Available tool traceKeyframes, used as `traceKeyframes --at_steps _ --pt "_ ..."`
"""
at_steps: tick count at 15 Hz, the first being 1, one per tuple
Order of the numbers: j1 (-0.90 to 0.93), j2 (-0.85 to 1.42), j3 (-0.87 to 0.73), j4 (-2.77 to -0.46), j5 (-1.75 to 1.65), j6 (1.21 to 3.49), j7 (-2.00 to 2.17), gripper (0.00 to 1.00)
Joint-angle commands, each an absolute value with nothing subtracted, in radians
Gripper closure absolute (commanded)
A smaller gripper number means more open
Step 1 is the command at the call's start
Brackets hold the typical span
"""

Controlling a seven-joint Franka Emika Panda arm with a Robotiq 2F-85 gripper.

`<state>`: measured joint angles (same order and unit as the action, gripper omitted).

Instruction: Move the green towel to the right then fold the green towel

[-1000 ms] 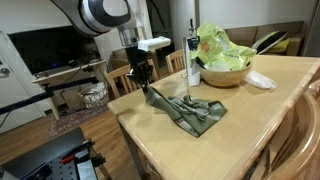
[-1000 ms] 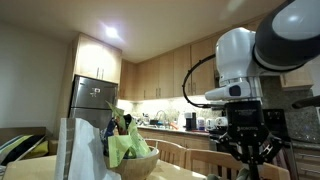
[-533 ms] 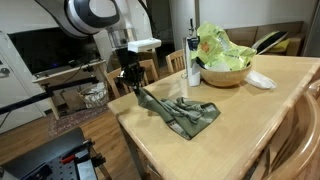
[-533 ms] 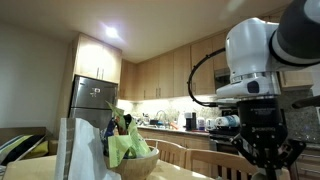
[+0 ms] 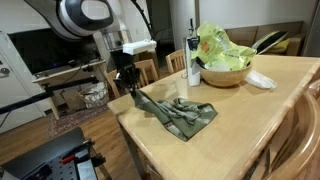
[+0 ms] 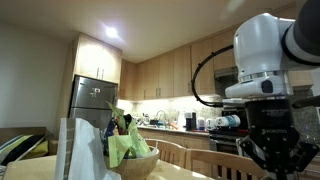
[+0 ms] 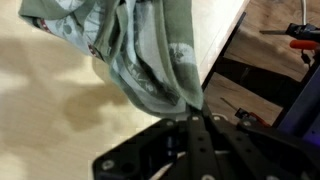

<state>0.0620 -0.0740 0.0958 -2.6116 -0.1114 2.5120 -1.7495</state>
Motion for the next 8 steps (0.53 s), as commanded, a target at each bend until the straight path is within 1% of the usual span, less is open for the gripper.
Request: traceKeyframes --at_steps 1,8 --pt "0.076 -0.072 0.081 -2.611 -0.113 2.51 -1.748 0.98" --pt "0.068 -0.082 0.073 -2.579 -0.126 2.547 -1.754 0.99"
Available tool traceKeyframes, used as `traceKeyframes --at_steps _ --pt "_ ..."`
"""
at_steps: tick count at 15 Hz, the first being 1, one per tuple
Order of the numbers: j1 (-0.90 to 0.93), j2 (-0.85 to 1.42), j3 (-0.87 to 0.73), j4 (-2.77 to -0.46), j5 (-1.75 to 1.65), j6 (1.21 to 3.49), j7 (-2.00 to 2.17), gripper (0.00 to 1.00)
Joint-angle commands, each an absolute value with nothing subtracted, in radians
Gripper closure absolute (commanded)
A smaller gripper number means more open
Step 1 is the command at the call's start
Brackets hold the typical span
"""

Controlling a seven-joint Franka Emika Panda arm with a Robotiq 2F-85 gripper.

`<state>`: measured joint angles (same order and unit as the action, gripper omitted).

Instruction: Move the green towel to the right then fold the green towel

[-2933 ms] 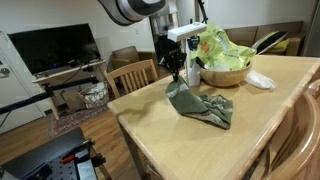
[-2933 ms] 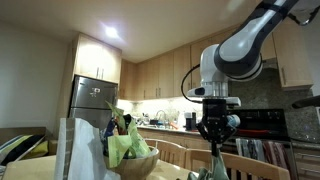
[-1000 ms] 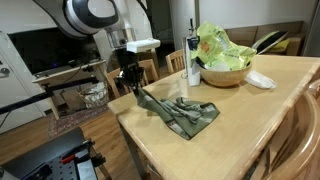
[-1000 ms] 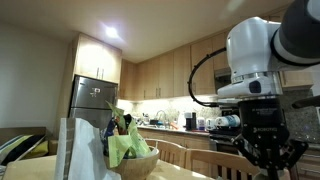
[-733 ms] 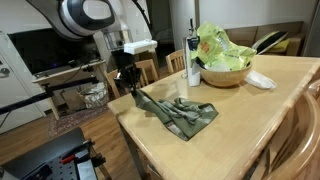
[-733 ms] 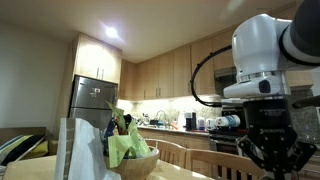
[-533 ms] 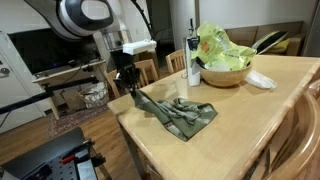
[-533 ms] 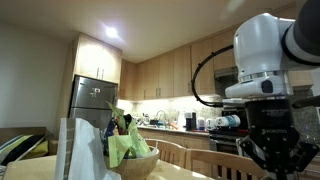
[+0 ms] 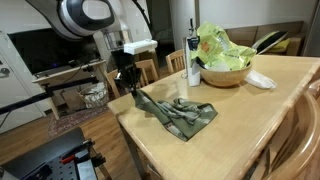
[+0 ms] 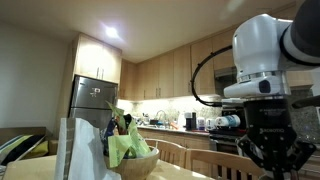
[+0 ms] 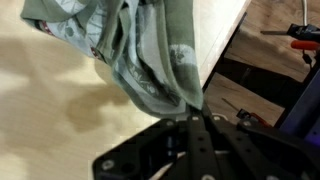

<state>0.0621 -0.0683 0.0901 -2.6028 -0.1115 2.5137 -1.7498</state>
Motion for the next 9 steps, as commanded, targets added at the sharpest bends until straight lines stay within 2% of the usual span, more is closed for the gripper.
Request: traceKeyframes --at_steps 1,9 --pt "0.068 -0.087 0.07 -2.567 -0.128 2.552 -1.755 0.99" --pt "0.063 -0.092 0.051 -2.516 -0.147 2.622 -1.744 0.99"
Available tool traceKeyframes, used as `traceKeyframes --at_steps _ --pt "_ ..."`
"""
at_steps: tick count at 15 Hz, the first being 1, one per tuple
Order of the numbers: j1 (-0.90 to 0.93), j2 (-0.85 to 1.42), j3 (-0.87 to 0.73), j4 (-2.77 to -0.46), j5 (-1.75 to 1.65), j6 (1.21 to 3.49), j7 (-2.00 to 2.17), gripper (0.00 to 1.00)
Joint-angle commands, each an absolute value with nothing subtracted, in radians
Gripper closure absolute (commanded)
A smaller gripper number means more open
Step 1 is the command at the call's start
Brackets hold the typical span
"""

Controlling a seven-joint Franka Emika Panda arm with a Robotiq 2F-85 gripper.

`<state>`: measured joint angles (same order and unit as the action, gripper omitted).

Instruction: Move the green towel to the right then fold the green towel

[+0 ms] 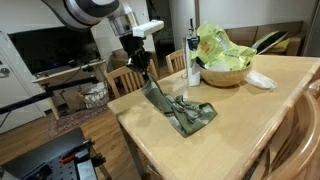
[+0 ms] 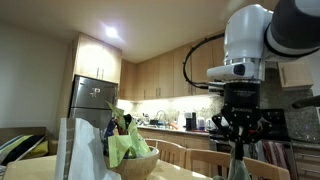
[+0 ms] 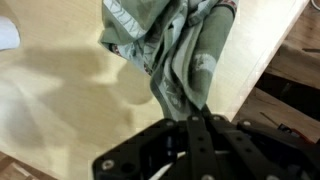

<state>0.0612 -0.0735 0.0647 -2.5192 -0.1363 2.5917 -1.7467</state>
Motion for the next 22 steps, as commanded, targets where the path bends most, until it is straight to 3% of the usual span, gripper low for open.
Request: traceKeyframes --at_steps 1,22 --pt "0.065 -0.095 0.048 -2.516 -0.132 2.63 -1.748 0.99" --pt "0.064 -0.026 0.038 -2.467 -0.103 2.64 -1.732 0.99"
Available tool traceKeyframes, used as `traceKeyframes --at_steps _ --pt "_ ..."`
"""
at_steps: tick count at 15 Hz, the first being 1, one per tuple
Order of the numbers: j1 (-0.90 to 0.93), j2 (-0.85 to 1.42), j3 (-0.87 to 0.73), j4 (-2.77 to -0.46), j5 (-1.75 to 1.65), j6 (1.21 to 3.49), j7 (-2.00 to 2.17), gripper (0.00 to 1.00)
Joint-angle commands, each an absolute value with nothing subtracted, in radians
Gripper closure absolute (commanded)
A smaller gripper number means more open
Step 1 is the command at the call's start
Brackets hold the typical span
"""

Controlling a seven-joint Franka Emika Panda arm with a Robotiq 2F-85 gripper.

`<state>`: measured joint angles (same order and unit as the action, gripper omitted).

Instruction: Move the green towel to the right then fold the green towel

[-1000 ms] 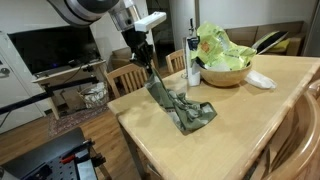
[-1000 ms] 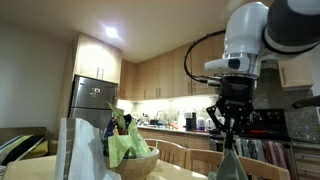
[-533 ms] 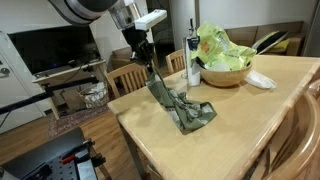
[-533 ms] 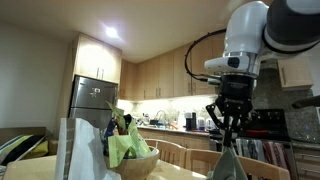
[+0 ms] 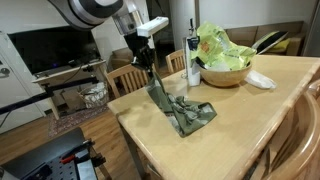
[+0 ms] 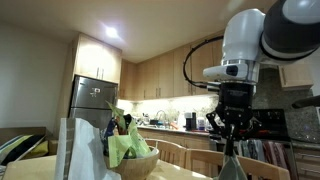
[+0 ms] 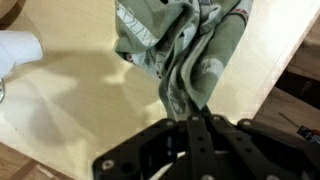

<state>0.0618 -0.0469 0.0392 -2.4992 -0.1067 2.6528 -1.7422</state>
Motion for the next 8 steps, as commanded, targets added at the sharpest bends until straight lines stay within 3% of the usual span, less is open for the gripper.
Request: traceKeyframes --at_steps 1,8 --pt "0.061 -0.031 0.038 -2.467 -0.099 2.644 -1.734 0.99" --pt "0.054 -0.055 0.026 -2.457 -0.081 2.656 -1.743 0.99"
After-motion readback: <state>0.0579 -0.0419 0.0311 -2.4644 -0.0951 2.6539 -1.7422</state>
